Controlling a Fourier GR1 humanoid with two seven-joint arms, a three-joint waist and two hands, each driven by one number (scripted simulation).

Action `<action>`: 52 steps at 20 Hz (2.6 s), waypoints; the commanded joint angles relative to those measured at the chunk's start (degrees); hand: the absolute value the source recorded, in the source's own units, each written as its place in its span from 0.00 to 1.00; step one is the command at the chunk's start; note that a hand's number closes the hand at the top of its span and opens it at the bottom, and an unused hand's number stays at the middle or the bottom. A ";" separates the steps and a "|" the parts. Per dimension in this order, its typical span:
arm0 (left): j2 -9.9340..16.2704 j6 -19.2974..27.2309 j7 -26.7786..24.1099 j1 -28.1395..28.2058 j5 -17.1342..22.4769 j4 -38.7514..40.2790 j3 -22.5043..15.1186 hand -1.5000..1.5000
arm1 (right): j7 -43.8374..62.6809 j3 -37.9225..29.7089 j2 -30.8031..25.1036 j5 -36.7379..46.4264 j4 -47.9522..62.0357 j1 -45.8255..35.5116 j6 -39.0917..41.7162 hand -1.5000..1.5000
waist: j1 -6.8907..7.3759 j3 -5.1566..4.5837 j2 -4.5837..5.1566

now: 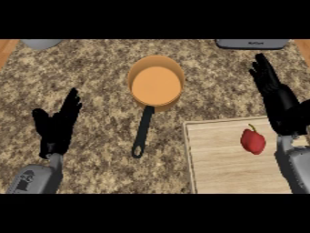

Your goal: Pick the bell pepper from the tray and place it in the pot

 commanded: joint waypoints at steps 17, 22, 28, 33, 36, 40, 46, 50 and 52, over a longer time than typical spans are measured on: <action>1.35 -1.46 7.45 4.39 1.85 -17.80 -0.05 0.50 | -30.20 -4.42 -10.34 19.42 -17.92 30.20 -7.96 0.00 | -2.76 0.21 -1.44; 2.41 -2.15 6.85 4.04 1.38 -17.35 0.94 0.50 | -14.67 -7.84 -18.66 25.93 -31.17 37.87 -5.52 0.00 | -3.04 0.02 -1.48; 0.87 -1.47 8.43 2.16 0.72 -17.53 0.21 0.50 | 3.15 -10.07 -25.66 27.41 -43.81 42.37 5.61 0.00 | -2.40 0.05 -1.15; 0.37 -3.53 7.20 3.36 0.38 -17.49 -0.85 0.50 | 18.37 -11.37 -28.42 24.25 -48.63 39.60 14.46 0.00 | -1.42 0.11 -0.94; -1.43 -0.63 11.26 2.53 -1.38 -20.65 -2.33 0.50 | 26.68 -5.68 -26.55 26.32 -46.64 32.60 16.30 0.00 | -0.55 0.18 -0.85; -2.27 -0.50 10.43 3.14 -3.17 -20.86 -1.58 0.50 | 31.54 -6.31 -23.86 24.54 -44.05 26.26 20.33 0.00 | -0.87 0.21 -0.91; -3.39 -2.95 6.35 4.88 -2.99 -17.53 -0.29 0.50 | 31.83 -1.15 -21.66 29.69 -35.59 23.20 24.55 0.00 | -0.91 0.22 -0.89; -1.86 -4.34 13.50 1.41 -1.44 -21.21 2.20 0.50 | 33.70 1.44 -18.16 36.08 -35.93 24.54 25.15 0.00 | -1.23 0.23 -0.97; -3.26 -4.29 11.87 0.04 -3.72 -17.38 1.54 0.50 | 34.30 2.90 -15.76 38.76 -32.77 21.31 25.67 0.00 | -1.20 0.23 -0.92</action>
